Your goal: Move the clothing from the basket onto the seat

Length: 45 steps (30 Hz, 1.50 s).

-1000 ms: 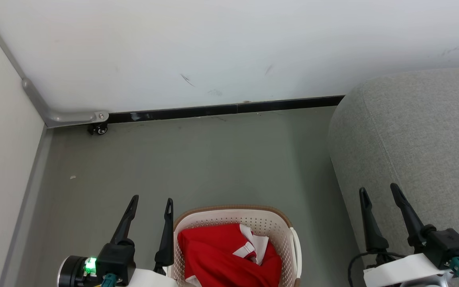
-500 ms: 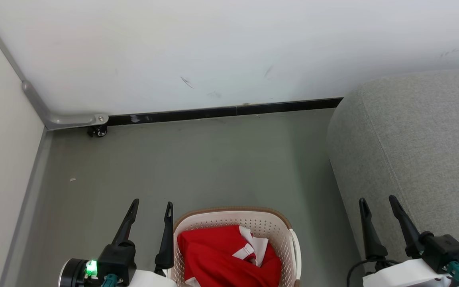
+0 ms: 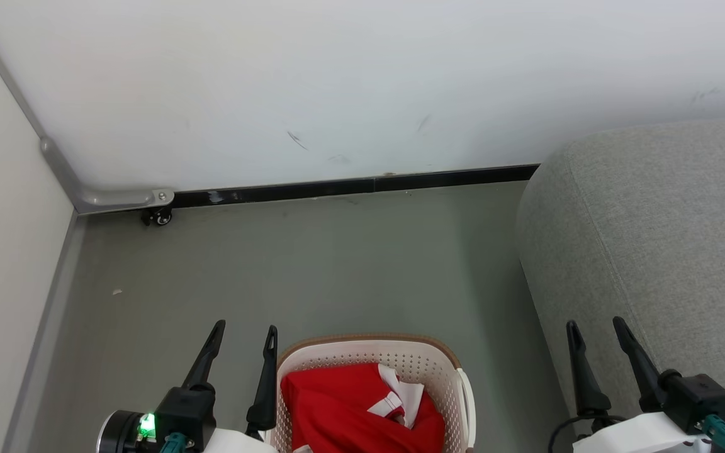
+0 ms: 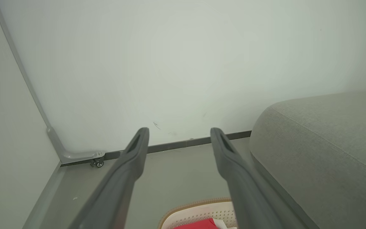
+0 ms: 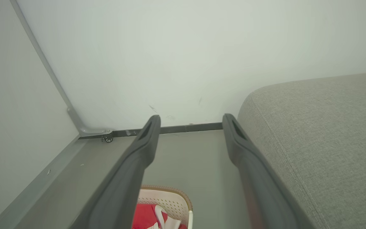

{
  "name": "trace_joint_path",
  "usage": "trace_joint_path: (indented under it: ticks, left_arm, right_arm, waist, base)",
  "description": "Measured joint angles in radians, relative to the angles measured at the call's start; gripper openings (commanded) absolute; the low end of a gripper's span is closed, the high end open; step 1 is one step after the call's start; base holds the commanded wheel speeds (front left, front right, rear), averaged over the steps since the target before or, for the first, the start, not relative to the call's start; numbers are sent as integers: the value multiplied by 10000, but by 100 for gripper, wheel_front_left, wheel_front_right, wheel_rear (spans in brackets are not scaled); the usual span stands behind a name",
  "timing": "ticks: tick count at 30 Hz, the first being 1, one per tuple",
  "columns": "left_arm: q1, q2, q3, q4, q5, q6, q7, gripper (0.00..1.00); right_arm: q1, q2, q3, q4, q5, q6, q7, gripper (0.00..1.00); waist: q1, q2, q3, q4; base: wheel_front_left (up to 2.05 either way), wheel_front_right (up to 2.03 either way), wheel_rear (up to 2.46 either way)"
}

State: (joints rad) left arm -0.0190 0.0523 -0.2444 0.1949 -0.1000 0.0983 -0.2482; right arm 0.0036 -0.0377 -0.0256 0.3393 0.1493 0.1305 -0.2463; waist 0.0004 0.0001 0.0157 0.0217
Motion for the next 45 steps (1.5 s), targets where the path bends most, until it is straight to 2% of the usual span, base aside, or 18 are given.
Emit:
trace_joint_path:
  ticks: [14, 26, 45]
  left_arm:
    - [151, -2, 81, 184, -13, 186, 0, 100]
    - [148, -10, 351, 589, 2, 608, 0, 100]
    - [34, 4, 230, 1005, 178, 717, 0, 100]
  right_arm:
    - [1, -2, -73, 192, 0, 0, 2, 100]
    - [-36, 0, -201, 194, -6, 0, 2, 100]
    - [-41, 0, -242, 207, -251, 0, 2, 100]
  waist:
    - [-1, 0, -13, -113]
    - [-1, 0, 151, 32]
    - [-1, 0, 296, 7]
  base:
    - [0, 0, 0]
    - [0, 0, 0]
    - [0, 0, 0]
